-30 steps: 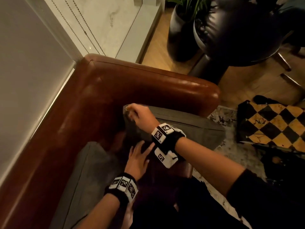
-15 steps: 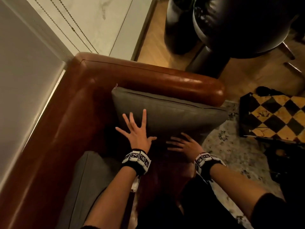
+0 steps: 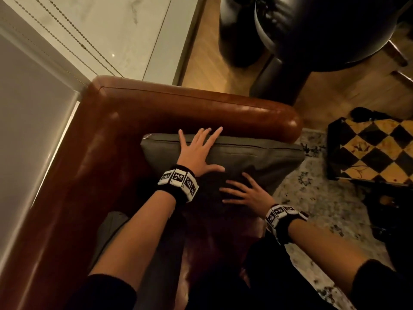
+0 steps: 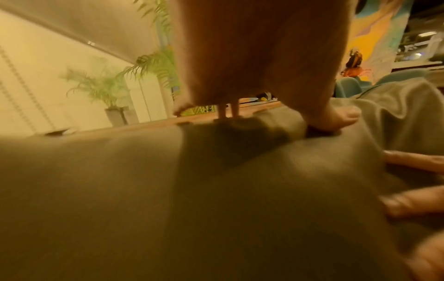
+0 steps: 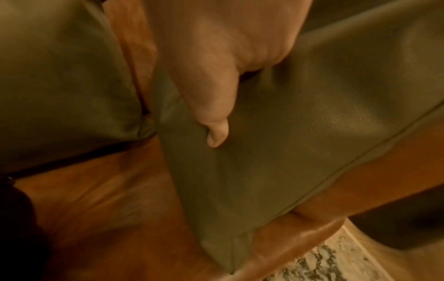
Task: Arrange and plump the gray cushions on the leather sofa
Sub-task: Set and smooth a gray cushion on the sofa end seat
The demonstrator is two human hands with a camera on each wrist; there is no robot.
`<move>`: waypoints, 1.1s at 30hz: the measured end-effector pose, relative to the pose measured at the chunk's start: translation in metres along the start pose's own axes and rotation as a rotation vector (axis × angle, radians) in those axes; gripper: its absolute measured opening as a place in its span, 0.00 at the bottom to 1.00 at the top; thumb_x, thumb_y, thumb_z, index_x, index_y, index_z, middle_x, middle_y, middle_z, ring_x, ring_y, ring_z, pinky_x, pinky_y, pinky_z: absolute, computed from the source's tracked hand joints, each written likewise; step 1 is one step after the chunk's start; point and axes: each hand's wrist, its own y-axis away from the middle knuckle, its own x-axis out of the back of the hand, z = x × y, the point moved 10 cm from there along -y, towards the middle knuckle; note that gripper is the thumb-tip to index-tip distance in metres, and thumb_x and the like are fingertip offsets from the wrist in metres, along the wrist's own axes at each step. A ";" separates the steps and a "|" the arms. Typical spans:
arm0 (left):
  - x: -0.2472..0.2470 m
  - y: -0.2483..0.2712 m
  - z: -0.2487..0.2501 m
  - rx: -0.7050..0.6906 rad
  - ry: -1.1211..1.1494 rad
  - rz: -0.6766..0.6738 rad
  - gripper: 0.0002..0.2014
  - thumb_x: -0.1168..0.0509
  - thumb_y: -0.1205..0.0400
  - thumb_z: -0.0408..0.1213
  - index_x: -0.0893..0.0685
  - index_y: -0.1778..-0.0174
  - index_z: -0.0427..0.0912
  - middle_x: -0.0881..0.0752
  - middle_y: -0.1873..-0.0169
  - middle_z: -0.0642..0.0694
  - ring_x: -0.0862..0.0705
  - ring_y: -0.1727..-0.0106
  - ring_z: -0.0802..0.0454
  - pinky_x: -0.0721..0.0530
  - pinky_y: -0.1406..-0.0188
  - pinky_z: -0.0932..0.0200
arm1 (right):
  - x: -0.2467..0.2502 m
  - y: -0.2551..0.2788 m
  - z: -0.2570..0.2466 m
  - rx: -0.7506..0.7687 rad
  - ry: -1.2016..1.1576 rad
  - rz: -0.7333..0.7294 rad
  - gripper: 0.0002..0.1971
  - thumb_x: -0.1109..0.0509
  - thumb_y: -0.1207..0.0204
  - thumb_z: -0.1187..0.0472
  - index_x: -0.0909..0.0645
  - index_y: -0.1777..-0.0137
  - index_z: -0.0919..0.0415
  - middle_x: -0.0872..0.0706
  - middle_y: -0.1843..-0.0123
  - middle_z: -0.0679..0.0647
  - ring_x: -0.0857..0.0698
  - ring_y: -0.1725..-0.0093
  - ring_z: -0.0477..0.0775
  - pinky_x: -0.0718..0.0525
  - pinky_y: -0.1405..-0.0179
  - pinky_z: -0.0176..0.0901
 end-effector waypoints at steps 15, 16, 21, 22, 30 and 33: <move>0.013 0.057 0.040 -0.127 -0.138 0.337 0.24 0.23 0.46 0.29 0.17 0.55 0.51 0.14 0.61 0.56 0.15 0.57 0.49 0.22 0.54 0.41 | 0.092 0.016 0.087 -0.435 -0.695 0.216 0.20 0.33 0.26 0.49 0.24 0.37 0.57 0.15 0.39 0.57 0.17 0.39 0.60 0.27 0.41 0.52; 0.011 0.064 0.040 -0.141 -0.130 0.364 0.24 0.23 0.44 0.31 0.17 0.54 0.52 0.14 0.59 0.56 0.15 0.55 0.49 0.22 0.53 0.41 | 0.097 0.019 0.081 -0.416 -0.693 0.299 0.16 0.34 0.25 0.53 0.21 0.40 0.59 0.13 0.43 0.58 0.15 0.43 0.62 0.25 0.46 0.52; -0.023 0.068 0.011 -0.018 -0.003 0.144 0.21 0.35 0.23 0.52 0.23 0.33 0.60 0.20 0.31 0.53 0.25 0.27 0.50 0.45 0.32 0.20 | 0.055 0.017 0.049 -0.500 -0.721 0.117 0.35 0.33 0.24 0.49 0.39 0.20 0.60 0.31 0.21 0.58 0.34 0.21 0.63 0.45 0.25 0.71; -0.032 0.067 -0.005 0.071 0.029 0.086 0.23 0.41 0.21 0.57 0.29 0.28 0.63 0.28 0.24 0.53 0.35 0.20 0.50 0.57 0.31 0.19 | 0.055 0.020 0.049 -0.525 -0.702 0.123 0.38 0.31 0.27 0.46 0.39 0.20 0.58 0.31 0.21 0.56 0.36 0.20 0.62 0.48 0.25 0.77; -0.024 0.130 -0.163 0.902 0.571 0.363 0.28 0.40 0.18 0.51 0.30 0.30 0.32 0.30 0.30 0.29 0.33 0.28 0.31 0.32 0.32 0.36 | -0.026 0.158 0.074 -1.254 -1.452 0.238 0.52 0.55 0.40 0.19 0.23 0.39 0.66 0.21 0.39 0.67 0.21 0.39 0.65 0.22 0.40 0.57; -0.030 0.128 -0.179 0.942 0.769 0.365 0.24 0.39 0.18 0.48 0.21 0.40 0.26 0.19 0.39 0.26 0.24 0.34 0.30 0.28 0.34 0.44 | -0.055 0.162 0.063 -1.379 -1.884 0.358 0.44 0.49 0.41 0.18 0.19 0.59 0.61 0.13 0.53 0.65 0.15 0.51 0.64 0.16 0.47 0.62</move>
